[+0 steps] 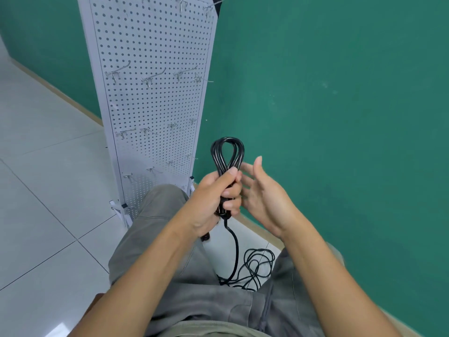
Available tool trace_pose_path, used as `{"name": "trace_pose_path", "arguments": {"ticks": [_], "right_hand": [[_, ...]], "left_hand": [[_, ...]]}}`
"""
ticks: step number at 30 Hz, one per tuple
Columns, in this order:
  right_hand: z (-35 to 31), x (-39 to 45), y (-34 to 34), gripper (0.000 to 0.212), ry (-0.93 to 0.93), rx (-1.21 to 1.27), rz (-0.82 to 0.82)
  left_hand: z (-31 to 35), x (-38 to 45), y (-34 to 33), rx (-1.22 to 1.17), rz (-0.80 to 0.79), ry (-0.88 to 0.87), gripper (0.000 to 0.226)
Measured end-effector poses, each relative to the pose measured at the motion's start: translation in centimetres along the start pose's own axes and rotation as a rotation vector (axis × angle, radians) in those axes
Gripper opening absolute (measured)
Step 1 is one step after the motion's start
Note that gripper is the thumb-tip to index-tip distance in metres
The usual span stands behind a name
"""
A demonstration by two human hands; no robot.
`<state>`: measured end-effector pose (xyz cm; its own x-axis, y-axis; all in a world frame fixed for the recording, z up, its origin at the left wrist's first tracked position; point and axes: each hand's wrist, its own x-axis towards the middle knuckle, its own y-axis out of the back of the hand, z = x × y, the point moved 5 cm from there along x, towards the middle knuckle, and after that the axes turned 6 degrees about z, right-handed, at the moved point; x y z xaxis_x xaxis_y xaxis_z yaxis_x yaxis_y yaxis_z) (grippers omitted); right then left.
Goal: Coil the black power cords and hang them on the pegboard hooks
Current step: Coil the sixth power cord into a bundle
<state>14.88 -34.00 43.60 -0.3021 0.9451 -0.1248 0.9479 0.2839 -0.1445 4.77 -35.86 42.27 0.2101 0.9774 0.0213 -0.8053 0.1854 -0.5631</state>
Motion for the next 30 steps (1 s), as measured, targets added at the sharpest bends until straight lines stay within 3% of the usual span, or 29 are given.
{"name": "trace_pose_path", "arguments": {"ticks": [6, 9, 11, 15, 19, 24, 30], "right_hand": [[5.1, -1.0, -1.4, 0.072, -0.068, -0.161, -0.094], [6.5, -1.1, -1.4, 0.08, -0.046, -0.362, -0.12], [6.8, -1.2, -1.1, 0.069, -0.019, -0.469, -0.142], [6.1, -1.7, 0.4, 0.021, 0.058, -0.618, -0.055], [3.4, -2.4, 1.1, 0.014, 0.139, -0.61, 0.048], [-1.5, -3.8, 0.0, 0.024, 0.321, -0.655, 0.064], [-4.2, -4.0, -0.6, 0.025, 0.417, -0.74, 0.086]], "left_hand": [[2.1, 0.2, 2.2, -0.172, 0.065, -0.044, 0.022], [2.7, 0.3, 3.5, -0.093, 0.18, -0.097, 0.023], [3.1, 0.4, 4.4, -0.054, 0.248, -0.112, 0.025], [3.9, 0.5, 6.4, -0.037, 0.37, -0.135, 0.027], [3.9, 0.7, 7.7, 0.08, 0.447, -0.128, 0.027], [2.7, 1.1, 6.6, 0.178, 0.418, -0.103, 0.03], [1.1, 1.0, 4.0, 0.209, 0.267, -0.079, 0.029]]}}
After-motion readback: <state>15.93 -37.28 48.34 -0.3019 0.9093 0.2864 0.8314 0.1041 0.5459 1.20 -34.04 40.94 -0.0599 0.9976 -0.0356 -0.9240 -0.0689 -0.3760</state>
